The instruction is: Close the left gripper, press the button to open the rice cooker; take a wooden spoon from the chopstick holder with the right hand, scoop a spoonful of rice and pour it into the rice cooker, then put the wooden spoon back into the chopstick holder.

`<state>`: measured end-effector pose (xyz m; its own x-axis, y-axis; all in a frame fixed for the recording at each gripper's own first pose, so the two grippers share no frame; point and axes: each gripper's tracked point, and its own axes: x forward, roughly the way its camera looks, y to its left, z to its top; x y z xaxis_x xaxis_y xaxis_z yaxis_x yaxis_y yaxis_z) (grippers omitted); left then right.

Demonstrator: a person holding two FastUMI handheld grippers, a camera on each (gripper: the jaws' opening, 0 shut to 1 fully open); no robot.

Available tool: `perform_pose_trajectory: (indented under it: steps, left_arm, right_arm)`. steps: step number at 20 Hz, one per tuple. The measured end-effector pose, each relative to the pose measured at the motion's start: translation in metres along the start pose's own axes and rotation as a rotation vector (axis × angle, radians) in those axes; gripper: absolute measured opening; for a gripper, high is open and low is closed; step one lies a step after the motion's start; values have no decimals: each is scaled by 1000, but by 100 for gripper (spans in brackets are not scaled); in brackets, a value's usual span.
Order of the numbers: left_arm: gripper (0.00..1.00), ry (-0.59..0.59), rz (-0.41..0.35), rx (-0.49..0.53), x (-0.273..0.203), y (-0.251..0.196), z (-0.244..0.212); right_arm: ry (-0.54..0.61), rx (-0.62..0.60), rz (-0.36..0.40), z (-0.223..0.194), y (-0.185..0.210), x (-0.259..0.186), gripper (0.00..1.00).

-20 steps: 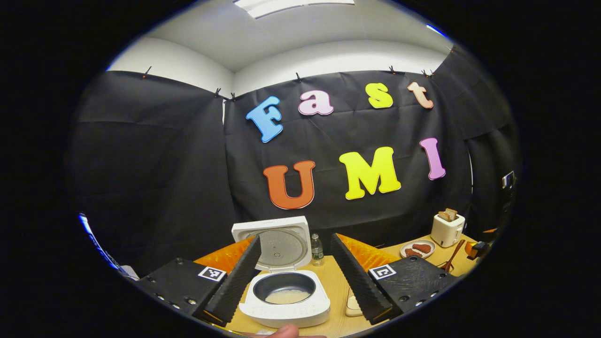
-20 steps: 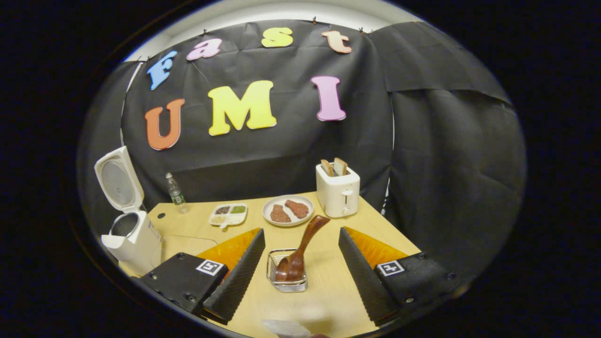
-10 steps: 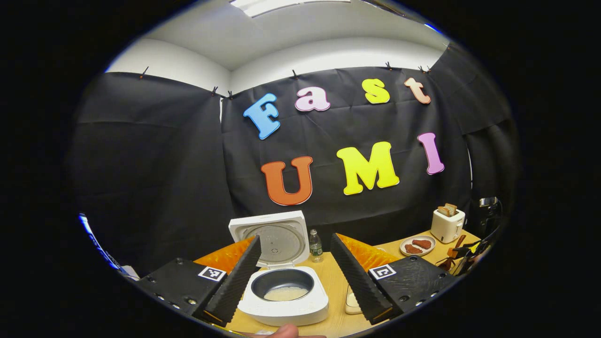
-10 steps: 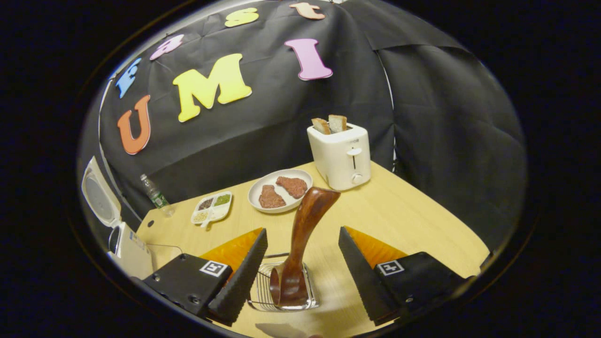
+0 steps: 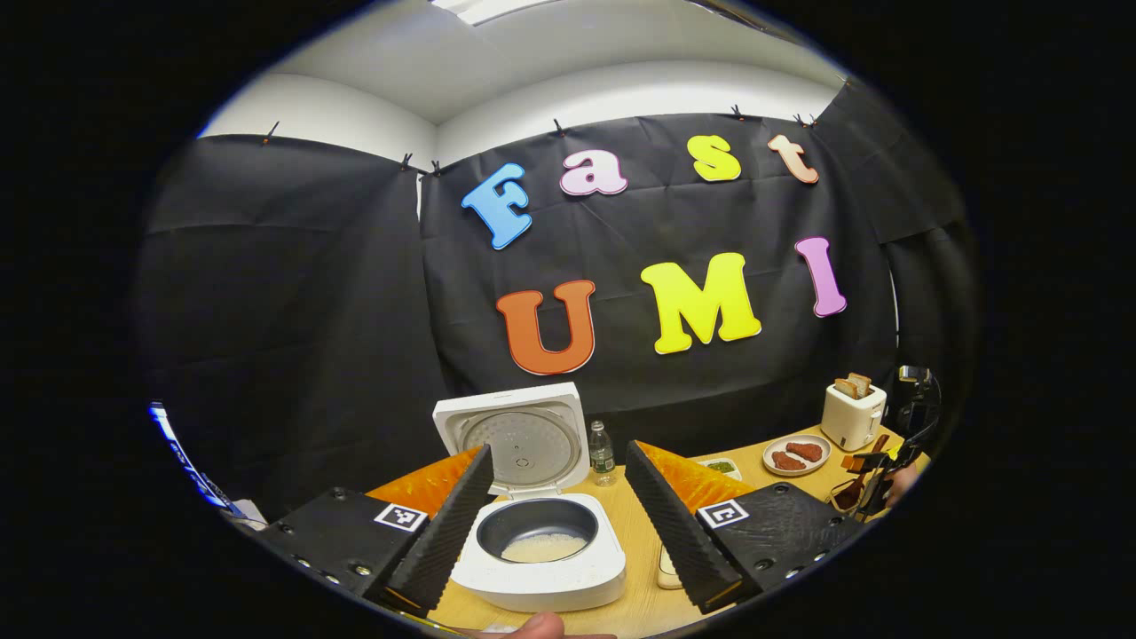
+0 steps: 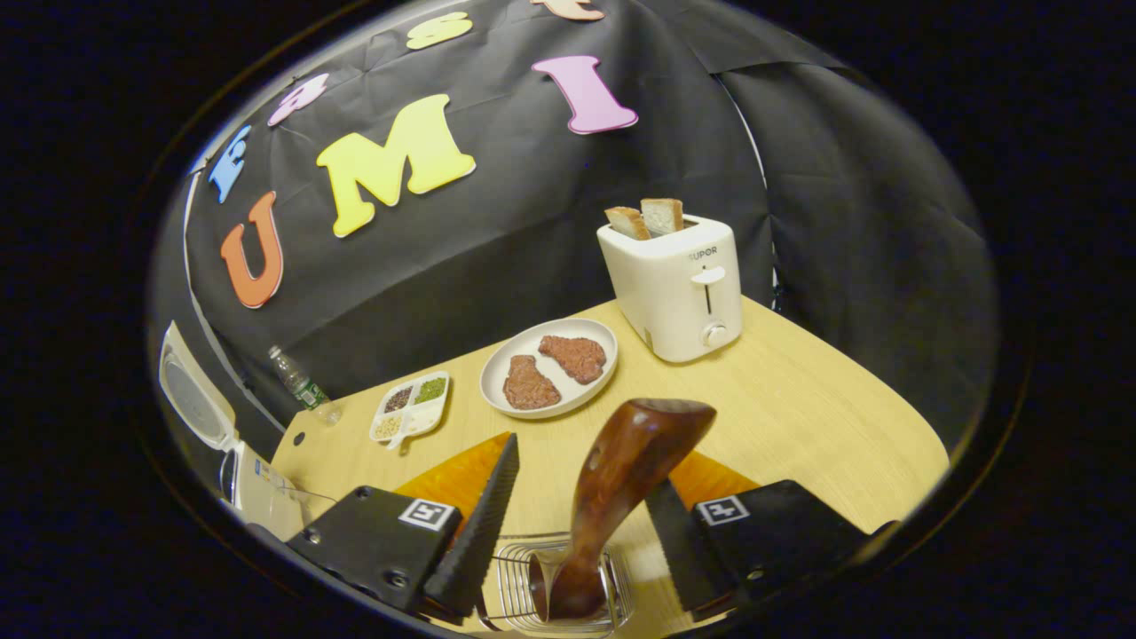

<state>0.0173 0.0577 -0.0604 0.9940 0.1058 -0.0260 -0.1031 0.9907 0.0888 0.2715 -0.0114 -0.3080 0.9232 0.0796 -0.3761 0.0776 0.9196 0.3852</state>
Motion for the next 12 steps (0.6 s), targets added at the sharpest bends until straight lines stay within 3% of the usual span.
perform_pose_trajectory:
  steps: [1,3,5,12]
  left_arm:
    - [95,1,1,1,0,0,0]
    - [95,0,0,0,-1,0,1]
    - [95,-7,2,6,-1,1,3]
    - [95,0,7,-1,-1,6,1]
  right_arm:
    - [9,-3,9,-2,2,3,79]
    - [2,-22,-33,0,-10,3,56]
    - [3,0,12,-1,1,0,31]
    - [-36,-72,28,11,13,-15,28]
